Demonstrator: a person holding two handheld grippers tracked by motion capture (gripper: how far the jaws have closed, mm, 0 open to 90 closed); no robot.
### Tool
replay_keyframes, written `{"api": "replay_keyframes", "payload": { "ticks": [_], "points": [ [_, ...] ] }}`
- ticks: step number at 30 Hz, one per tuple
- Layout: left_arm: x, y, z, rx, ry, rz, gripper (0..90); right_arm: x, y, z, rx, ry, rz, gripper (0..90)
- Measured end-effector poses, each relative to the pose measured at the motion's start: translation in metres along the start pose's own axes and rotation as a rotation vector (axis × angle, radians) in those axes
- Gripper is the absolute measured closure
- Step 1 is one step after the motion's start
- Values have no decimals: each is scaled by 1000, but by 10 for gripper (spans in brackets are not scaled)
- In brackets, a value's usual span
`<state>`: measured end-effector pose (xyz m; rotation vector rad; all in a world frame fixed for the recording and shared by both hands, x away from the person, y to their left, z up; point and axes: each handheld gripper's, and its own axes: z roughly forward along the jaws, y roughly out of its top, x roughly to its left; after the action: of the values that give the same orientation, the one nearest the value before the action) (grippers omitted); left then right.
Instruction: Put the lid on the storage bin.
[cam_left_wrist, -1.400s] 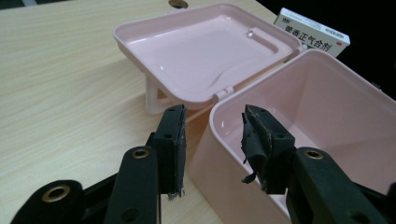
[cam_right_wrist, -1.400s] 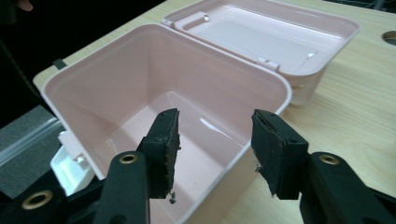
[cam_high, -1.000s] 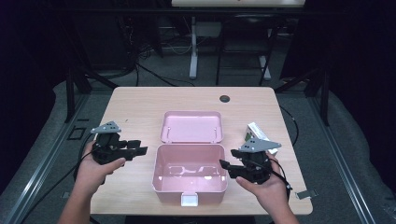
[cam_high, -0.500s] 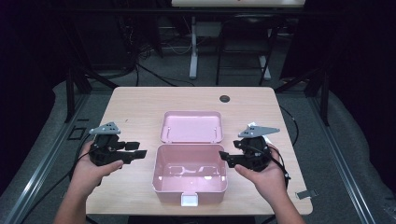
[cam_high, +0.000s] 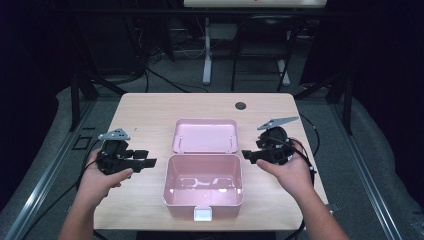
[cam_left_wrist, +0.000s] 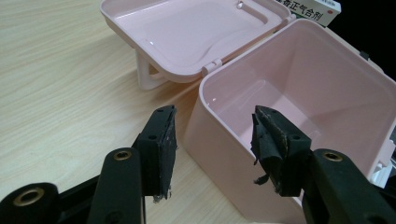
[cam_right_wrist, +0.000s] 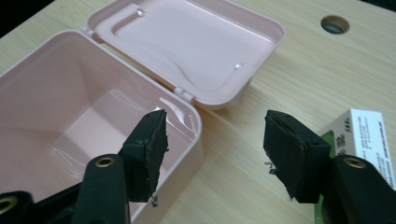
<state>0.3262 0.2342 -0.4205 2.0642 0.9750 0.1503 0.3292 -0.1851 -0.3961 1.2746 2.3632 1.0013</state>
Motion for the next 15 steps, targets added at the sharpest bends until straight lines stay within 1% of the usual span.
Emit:
{"api": "replay_keyframes", "payload": {
  "ticks": [2, 3, 5, 6, 7, 8, 9, 11, 12, 15],
  "points": [
    [0, 0, -1, -3, -2, -3, 499, -5, 4, 1, 24, -11, 12, 398],
    [1, 0, -2, -11, -1, -1, 498, -9, 7, 2, 49, -27, 6, 402],
    [1, 0, -3, -11, -1, -3, 499, -11, 8, 2, 59, -35, 0, 404],
    [2, 0, -3, -13, -2, -4, 498, -13, 9, 3, 70, -43, -5, 404],
    [3, 0, -4, -16, 5, -7, 497, -16, 12, 3, 81, -66, -19, 403],
    [3, 0, -4, -16, 5, -7, 497, -16, 12, 3, 81, -66, -19, 403],
    [4, 0, -4, -18, 5, -12, 496, -18, 16, 3, 91, -91, -29, 403],
    [5, 0, -5, -16, 8, -15, 496, -20, 19, 4, 110, -109, -43, 403],
    [5, 0, -5, -16, 8, -15, 496, -20, 19, 4, 110, -109, -43, 403],
    [5, 0, -6, -16, 15, -14, 496, -25, 26, 6, 165, -152, -80, 415]
  ]
}}
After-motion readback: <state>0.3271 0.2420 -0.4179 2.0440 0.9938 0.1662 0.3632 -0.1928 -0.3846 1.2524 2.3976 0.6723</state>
